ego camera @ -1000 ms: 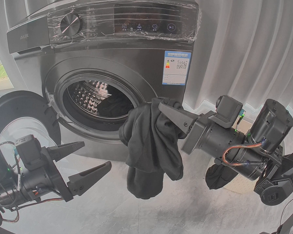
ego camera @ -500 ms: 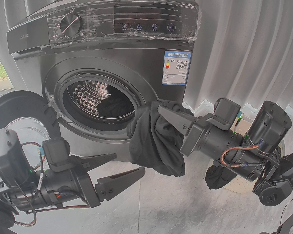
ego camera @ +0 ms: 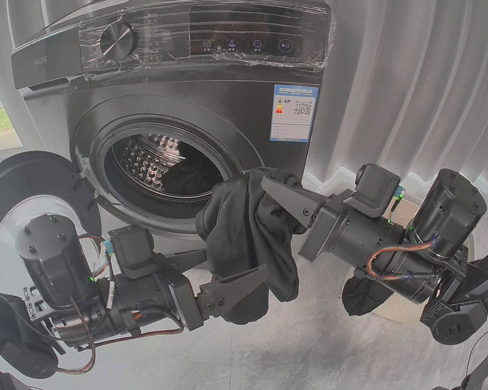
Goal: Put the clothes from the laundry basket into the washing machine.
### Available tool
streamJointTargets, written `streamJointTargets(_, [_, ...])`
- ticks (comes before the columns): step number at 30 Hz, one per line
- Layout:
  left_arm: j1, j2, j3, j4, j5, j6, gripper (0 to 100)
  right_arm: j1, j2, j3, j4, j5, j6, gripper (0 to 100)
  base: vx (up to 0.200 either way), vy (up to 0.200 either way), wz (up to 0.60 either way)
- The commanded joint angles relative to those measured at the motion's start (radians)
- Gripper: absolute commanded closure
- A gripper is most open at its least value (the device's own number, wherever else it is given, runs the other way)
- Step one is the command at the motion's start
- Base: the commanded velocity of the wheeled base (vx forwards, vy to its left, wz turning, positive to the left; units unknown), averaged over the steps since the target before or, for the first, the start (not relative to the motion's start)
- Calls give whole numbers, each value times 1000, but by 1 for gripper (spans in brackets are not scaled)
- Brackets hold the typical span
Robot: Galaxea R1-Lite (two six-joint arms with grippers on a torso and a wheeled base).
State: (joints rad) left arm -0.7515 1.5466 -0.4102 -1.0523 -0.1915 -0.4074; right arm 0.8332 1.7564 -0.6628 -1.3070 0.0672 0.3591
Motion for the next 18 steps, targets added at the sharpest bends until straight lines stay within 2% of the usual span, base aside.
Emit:
streamJointTargets(1, [11, 124, -1, -80, 3, 2, 0, 1, -3, 3, -3, 0, 3, 100, 0, 0, 0])
streamJointTargets(4, [12, 152, 5, -123, 4, 21, 0, 1, -3, 3, -3, -1, 3, 100, 0, 0, 0])
streamJointTargets(5, [12, 168, 10, -146, 6, 36, 0, 1, -5, 3, -3, -1, 3, 100, 0, 0, 0])
streamJointTargets(9, [15, 173, 8, -153, 6, 42, 0, 1, -5, 2, -3, -1, 3, 100, 0, 0, 0])
streamJointTargets(10, [17, 173, 8, -153, 7, 42, 100, 1, -3, 2, -3, -1, 3, 100, 0, 0, 0])
streamJointTargets(18, [17, 175, -5, -160, 7, 44, 100, 1, -3, 0, -5, -1, 3, 100, 0, 0, 0])
